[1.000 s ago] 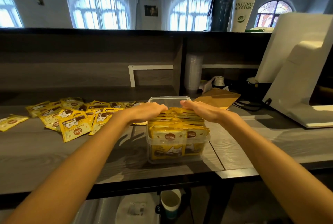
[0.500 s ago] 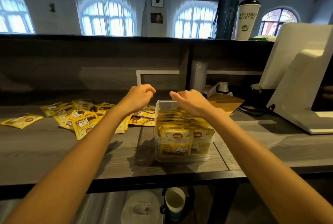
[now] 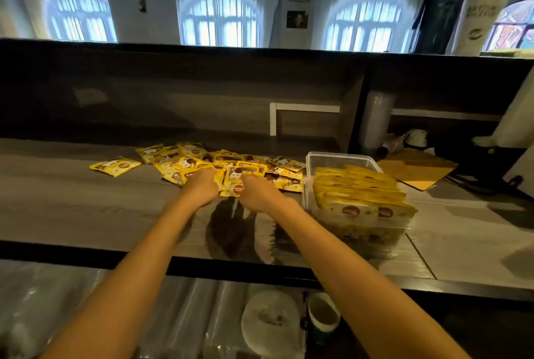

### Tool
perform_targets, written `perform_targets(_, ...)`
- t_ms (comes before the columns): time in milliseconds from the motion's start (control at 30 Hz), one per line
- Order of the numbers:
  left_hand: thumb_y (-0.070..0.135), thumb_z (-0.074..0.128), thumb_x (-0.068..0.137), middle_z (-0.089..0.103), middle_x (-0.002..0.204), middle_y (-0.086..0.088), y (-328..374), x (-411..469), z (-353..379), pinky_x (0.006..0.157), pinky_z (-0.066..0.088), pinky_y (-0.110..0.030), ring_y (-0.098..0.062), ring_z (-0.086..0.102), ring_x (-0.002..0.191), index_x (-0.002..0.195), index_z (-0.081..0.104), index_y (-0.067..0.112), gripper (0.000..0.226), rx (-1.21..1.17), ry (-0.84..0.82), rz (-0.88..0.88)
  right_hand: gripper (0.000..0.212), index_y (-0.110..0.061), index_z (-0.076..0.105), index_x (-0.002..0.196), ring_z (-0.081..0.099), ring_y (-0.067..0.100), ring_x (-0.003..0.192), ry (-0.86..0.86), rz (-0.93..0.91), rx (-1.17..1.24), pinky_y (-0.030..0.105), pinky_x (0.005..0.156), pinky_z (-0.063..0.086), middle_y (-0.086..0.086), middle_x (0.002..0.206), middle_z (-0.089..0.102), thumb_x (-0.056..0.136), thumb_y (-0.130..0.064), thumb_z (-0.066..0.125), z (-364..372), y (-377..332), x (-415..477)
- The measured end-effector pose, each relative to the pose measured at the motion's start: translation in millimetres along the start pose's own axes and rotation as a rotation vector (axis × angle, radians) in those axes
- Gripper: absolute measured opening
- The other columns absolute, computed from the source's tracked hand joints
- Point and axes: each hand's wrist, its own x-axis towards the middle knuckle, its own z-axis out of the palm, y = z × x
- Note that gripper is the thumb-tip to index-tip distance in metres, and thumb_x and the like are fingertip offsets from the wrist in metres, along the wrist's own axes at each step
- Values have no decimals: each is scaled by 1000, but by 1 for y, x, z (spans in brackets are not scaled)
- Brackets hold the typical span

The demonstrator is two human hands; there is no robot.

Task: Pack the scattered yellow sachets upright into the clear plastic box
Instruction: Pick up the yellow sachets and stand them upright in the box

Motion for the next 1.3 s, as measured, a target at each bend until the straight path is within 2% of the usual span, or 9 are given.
perform_targets(167,18,24,100,5,158,-7,-31,2,23,116,7,-48,-25,6,146,148,17,16,49,143,-227,10,48,-11,34,141,20,30,142,-129,-47,-107,53,112,26,6,153,24,94,-14,42,26,12,12)
perform_targets(367,10,31,95,43,138,-18,-26,-1,22,102,36,-43,-35,40,126,132,45,9,40,296,-186,42,36,-6,52,126,39,35,130,-45,13,-246,54,115,0,16,131,52,92,-13,40,22,11,8)
perform_targets(533,-8,48,84,54,111,-15,-22,2,13,82,46,-32,-30,55,101,98,65,11,29,79,-165,12,27,1,53,116,51,37,116,41,64,-218,46,102,37,20,121,57,92,-7,43,10,3,0)
perform_targets(600,-3,57,82,54,125,-11,-23,4,12,92,46,-33,-28,53,114,121,58,13,42,-15,-142,42,31,0,52,120,51,36,116,52,68,-200,43,96,43,19,123,56,91,-2,43,4,2,5)
perform_targets(700,8,62,83,36,147,-8,-24,1,9,108,35,-35,-26,36,135,141,37,13,63,-18,-175,108,49,-12,39,139,38,35,131,-93,-5,-245,47,106,37,15,141,43,91,0,41,2,5,16)
perform_targets(867,17,58,89,35,148,-7,-29,-1,9,105,35,-32,-23,38,133,142,34,14,58,-41,-267,100,62,-22,17,148,6,39,144,-337,-22,-369,60,114,8,8,157,13,94,-2,36,11,14,18)
perform_targets(1133,29,74,75,30,146,-12,-27,0,12,105,38,-39,-29,37,132,141,36,14,78,-63,-113,-17,41,-8,40,137,41,34,126,-285,70,-359,38,98,40,18,143,33,100,-25,36,-7,8,6)
perform_targets(1233,27,78,71,36,143,-14,-27,1,11,102,41,-40,-31,43,128,139,39,12,80,-133,-75,-73,41,-9,40,133,60,22,87,-362,114,-114,27,69,50,14,133,47,96,-25,46,-8,9,7)
perform_targets(1300,24,79,70,48,134,-15,-30,2,9,96,48,-43,-33,53,118,136,42,11,76,-249,-71,-124,55,-10,33,137,58,18,82,-393,147,-26,23,64,49,12,131,49,91,-28,57,-9,10,6)
